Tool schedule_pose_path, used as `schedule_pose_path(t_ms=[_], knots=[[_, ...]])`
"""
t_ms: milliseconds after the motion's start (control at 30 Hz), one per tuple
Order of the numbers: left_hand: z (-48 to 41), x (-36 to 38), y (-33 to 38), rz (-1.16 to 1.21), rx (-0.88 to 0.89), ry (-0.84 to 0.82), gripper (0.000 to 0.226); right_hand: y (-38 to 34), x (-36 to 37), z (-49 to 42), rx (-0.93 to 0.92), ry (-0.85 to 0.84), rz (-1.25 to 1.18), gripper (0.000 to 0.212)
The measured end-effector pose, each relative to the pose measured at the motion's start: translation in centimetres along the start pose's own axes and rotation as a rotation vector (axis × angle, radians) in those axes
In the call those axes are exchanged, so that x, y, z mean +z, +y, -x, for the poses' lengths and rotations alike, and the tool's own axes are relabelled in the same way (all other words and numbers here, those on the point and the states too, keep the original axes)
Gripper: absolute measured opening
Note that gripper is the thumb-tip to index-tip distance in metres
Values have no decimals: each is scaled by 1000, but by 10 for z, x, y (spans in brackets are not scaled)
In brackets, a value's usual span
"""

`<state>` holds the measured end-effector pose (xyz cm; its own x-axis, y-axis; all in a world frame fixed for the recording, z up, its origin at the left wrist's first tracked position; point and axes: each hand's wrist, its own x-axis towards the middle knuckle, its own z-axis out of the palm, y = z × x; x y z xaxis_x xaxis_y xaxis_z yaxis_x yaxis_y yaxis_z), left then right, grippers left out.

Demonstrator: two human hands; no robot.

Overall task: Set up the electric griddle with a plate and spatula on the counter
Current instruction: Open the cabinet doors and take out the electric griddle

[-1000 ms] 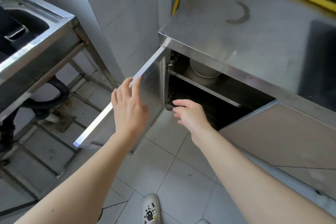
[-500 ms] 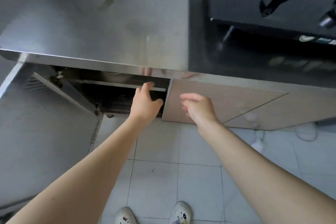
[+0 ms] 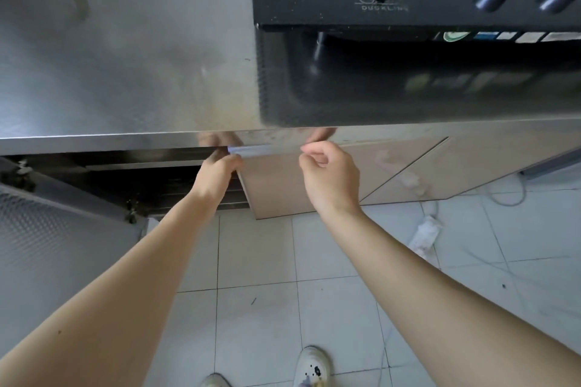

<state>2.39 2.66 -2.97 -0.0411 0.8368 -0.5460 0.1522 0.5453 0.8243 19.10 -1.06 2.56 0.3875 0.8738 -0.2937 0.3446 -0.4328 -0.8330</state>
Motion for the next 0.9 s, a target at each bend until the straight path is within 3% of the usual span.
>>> schedule_pose_path(t_ms=[133, 267, 400, 533, 633, 700, 800, 900], knots=[[21, -17, -11, 1, -142, -166, 36, 4, 8, 11, 24, 142, 36, 19], [48, -8, -11, -234, -150, -276, 34, 17, 8, 33, 31, 189, 188, 38], [73, 12, -18, -432, -256, -470, 33, 31, -17, 41, -69, 288, 446, 30], [98, 37, -38, -495, -337, -640, 52, 51, -49, 50, -71, 279, 641, 21], [115, 67, -45, -513, -350, -760, 38, 68, -73, 61, -83, 219, 652, 23], [119, 91, -47, -541, -244, -661, 26, 76, -84, 67, -109, 197, 656, 26], [120, 128, -46, -552, -21, -375, 32, 88, -104, 74, -103, 202, 640, 25], [118, 158, -41, -508, 66, -322, 36, 107, -134, 79, -85, 206, 666, 31]])
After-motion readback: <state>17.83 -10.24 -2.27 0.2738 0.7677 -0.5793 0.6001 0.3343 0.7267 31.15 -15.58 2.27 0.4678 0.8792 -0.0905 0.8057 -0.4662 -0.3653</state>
